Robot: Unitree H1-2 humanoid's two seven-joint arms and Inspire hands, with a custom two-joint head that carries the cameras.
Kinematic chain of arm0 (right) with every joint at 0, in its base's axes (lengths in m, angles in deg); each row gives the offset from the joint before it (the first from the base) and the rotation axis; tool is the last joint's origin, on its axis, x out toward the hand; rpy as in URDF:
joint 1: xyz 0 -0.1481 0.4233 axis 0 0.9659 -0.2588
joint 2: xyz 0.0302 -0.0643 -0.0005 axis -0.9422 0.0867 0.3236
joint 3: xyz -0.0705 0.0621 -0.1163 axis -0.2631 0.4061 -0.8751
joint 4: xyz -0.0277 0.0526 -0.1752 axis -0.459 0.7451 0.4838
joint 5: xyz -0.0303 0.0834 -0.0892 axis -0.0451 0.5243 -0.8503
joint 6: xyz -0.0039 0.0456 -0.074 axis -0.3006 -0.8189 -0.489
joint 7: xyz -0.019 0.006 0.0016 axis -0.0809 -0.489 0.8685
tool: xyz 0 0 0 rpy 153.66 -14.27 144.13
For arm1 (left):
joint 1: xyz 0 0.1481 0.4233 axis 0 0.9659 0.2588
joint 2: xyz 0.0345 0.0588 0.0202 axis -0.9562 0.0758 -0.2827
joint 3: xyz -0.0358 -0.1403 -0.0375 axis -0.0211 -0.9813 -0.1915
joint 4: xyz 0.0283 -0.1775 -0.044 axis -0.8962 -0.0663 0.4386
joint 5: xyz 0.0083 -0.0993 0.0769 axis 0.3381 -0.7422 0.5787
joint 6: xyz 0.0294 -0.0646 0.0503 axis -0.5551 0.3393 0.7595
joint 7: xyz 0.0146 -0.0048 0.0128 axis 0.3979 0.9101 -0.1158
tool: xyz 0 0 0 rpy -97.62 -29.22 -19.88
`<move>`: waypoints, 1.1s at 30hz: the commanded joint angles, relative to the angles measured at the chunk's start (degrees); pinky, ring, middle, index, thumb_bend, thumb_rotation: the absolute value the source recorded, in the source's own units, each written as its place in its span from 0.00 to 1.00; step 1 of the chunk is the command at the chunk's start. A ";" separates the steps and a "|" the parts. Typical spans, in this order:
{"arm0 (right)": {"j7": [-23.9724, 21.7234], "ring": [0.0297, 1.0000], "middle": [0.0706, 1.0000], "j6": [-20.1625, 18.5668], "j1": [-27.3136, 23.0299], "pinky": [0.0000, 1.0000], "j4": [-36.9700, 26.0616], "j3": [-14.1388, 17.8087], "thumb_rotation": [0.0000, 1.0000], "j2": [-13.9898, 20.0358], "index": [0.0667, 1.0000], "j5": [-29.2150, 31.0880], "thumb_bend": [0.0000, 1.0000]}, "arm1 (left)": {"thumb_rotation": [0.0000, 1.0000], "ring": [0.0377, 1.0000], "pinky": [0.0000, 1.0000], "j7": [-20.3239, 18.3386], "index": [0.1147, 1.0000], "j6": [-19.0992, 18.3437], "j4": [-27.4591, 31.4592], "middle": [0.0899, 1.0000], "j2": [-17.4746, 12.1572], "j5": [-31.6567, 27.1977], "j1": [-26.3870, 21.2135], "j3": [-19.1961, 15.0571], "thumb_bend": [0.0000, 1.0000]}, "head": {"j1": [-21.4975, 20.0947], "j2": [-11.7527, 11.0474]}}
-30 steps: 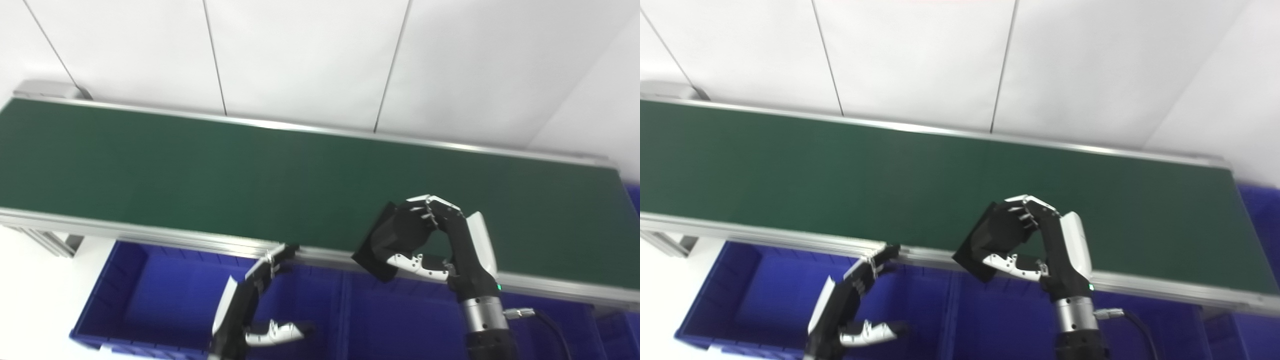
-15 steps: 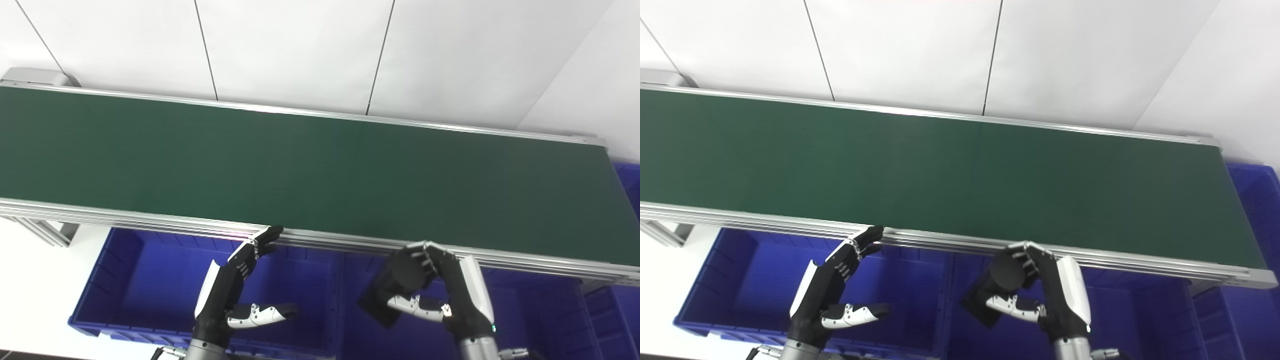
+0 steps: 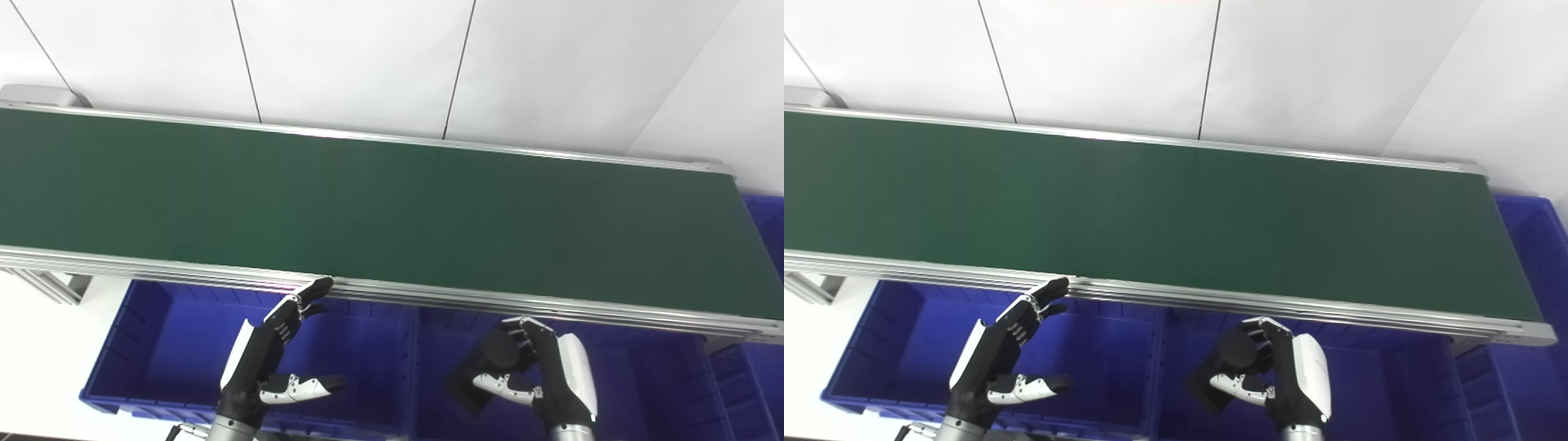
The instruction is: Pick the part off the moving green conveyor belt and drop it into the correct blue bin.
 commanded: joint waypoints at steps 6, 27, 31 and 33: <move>1.68 0.40 0.45 -4.14 -1.00 0.44 -0.50 -1.18 0.00 -2.56 0.51 -3.31 0.51 | 0.35 0.87 0.83 -4.70 0.80 1.44 0.75 0.85 -0.68 -3.05 -0.21 -3.05 0.89 | -1.85 0.00; 9.30 0.89 0.91 -7.10 2.28 0.81 -3.27 -8.41 0.36 -5.32 0.81 -12.99 0.68 | 0.35 0.89 0.85 -13.68 0.81 1.38 -0.20 0.88 -0.87 -7.41 -1.70 -8.38 0.88 | -7.31 0.08; 11.09 0.92 0.93 -6.58 3.37 0.86 -4.12 -9.28 0.44 -5.47 0.84 -13.50 0.70 | 0.34 0.89 0.85 -14.23 0.81 1.43 -0.30 0.88 -0.41 -7.96 -1.65 -8.42 0.88 | -6.55 0.24; 12.00 0.93 0.94 -6.08 3.89 0.85 -4.52 -9.65 0.48 -5.59 0.87 -13.68 0.73 | 0.33 0.89 0.86 -14.33 0.81 1.43 -0.32 0.87 -0.22 -7.97 -1.56 -8.48 0.89 | -6.49 0.25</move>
